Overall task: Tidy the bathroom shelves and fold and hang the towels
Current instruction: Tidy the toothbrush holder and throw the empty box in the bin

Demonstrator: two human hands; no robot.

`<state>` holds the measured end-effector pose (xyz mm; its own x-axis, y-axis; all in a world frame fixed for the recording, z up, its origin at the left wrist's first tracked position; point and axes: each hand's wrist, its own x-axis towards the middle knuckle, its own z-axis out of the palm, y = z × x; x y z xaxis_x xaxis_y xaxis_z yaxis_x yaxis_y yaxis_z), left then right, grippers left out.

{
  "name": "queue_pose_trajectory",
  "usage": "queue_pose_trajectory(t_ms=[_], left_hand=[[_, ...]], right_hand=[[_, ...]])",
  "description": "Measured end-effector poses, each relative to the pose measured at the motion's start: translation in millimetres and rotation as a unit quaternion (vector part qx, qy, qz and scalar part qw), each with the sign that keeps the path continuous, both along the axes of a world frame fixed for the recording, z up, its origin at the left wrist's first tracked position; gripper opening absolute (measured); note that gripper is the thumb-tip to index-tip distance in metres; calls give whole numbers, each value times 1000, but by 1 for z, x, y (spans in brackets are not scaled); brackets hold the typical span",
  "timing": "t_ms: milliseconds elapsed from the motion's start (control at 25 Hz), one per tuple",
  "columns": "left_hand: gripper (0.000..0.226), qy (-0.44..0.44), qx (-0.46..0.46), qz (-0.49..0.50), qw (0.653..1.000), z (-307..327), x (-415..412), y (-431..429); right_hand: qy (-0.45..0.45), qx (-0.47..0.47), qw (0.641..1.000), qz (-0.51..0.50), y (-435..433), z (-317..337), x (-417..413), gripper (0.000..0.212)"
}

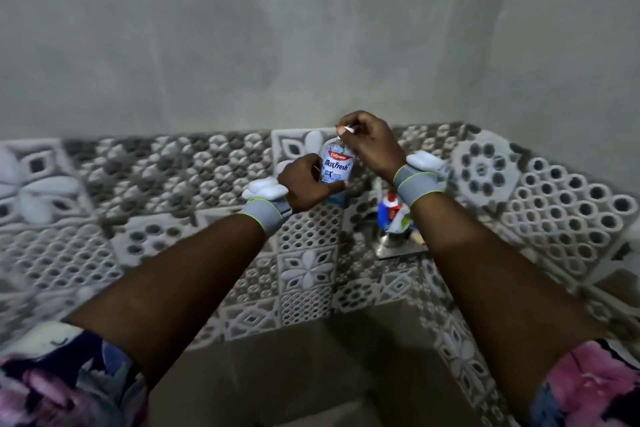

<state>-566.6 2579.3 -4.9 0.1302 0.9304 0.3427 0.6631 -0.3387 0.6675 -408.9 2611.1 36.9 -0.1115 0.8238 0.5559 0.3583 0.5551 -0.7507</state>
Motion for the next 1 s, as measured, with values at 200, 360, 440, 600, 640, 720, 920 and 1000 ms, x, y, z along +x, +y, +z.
queue_pose_trajectory(t_ms=[200, 360, 440, 600, 640, 720, 920, 1000], left_hand=[[41, -21, -81, 49, 995, -31, -135, -57], [42, -32, -124, 174, 976, -79, -250, -139], [42, -13, -149, 234, 961, -89, -301, -185], [48, 15, -176, 344, 922, -92, -408, -286], [49, 20, -178, 366, 913, -94, -428, -306], [55, 28, -188, 403, 895, -93, -477, -361], [46, 24, -197, 477, 856, -91, -586, -474], [32, 38, -198, 483, 852, -91, -619, -504]], right_hand=[[-39, -43, 988, 144, -18, -32, -142, 15], [-157, -97, 941, 282, -64, -59, -257, 29], [-189, -123, 916, 332, -91, -70, -311, 30], [-188, -123, 891, 395, -172, -85, -440, 23], [-185, -118, 891, 398, -189, -87, -465, 23], [-183, -116, 887, 407, -233, -92, -528, 23], [-204, -31, 899, 387, -321, -103, -653, 23], [-223, -18, 900, 373, -343, -107, -686, 27]])
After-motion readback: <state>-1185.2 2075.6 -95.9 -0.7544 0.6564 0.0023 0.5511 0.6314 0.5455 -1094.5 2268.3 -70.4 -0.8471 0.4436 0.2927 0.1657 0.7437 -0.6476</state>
